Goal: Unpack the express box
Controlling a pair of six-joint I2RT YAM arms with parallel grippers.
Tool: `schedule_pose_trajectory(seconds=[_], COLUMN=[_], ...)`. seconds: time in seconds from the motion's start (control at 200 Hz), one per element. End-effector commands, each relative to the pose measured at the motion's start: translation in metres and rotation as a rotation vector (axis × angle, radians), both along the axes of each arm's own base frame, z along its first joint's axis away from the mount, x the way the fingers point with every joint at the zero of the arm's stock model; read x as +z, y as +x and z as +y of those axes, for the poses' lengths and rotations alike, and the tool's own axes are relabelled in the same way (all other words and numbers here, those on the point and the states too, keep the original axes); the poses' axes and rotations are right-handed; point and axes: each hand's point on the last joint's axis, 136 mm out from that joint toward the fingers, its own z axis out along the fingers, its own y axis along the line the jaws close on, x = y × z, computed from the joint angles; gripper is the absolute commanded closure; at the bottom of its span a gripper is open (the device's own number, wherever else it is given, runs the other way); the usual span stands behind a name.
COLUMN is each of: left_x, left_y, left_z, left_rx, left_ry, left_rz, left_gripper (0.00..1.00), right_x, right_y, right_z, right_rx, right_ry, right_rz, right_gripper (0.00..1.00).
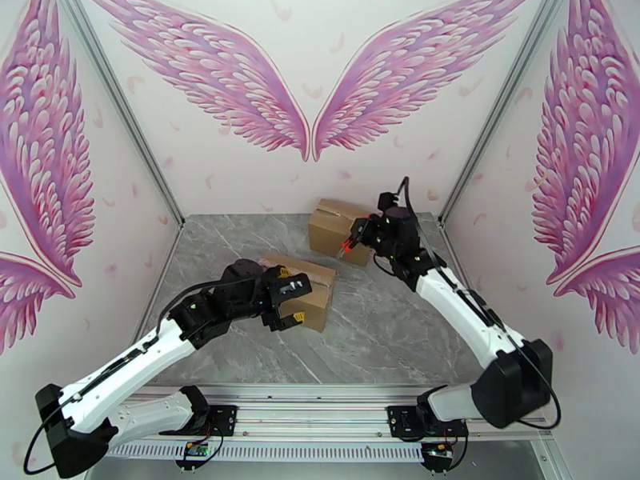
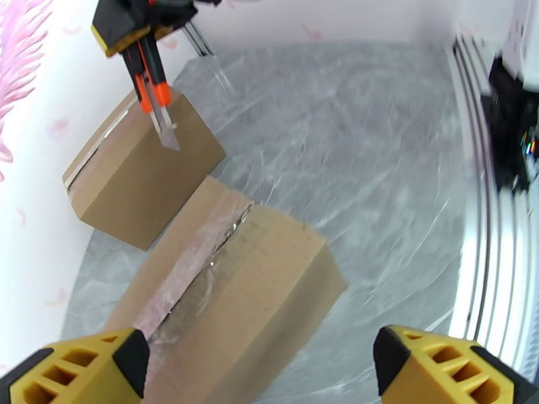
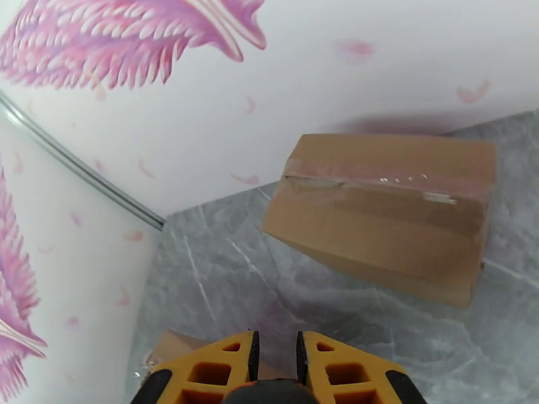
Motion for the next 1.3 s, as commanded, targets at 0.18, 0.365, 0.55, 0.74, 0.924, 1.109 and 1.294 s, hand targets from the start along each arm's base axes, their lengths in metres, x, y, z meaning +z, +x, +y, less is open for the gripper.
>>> schedule_pose_trajectory(seconds=[0.18, 0.365, 0.55, 0.74, 0.924, 1.109, 1.294], left_x=[-0.031, -0.043, -0.051, -0.059, -0.062, -0.064, -0.069], left_y=[0.031, 0.035, 0.035, 0.039, 0.048, 0.054, 0.059], left_z=[-0.019, -0.024, -0.023, -0.025, -0.029, -0.03, -0.027], left_rx=[-0.138, -0.155, -0.155, -0.147, -0.127, -0.116, -0.085], left_ry=[0.211, 0.243, 0.254, 0.263, 0.253, 0.247, 0.228], left_rz=[-0.264, -0.26, -0.248, -0.235, -0.225, -0.209, -0.192], left_gripper=[0.05, 0.05, 0.05, 0.05, 0.05, 0.05, 0.05], right_x=[-0.028, -0.041, -0.044, -0.052, -0.056, -0.062, -0.071], right_y=[-0.021, -0.025, -0.024, -0.025, -0.026, -0.027, -0.027], right_z=[-0.012, -0.014, -0.015, -0.016, -0.018, -0.019, -0.021], right_rx=[-0.105, -0.115, -0.121, -0.138, -0.146, -0.161, -0.179], right_ry=[0.336, 0.378, 0.41, 0.443, 0.471, 0.5, 0.529], right_rz=[0.011, 0.01, -0.007, 0.003, 0.012, 0.013, 0.027], right_gripper=[1.0, 1.0, 1.0, 1.0, 1.0, 1.0, 1.0])
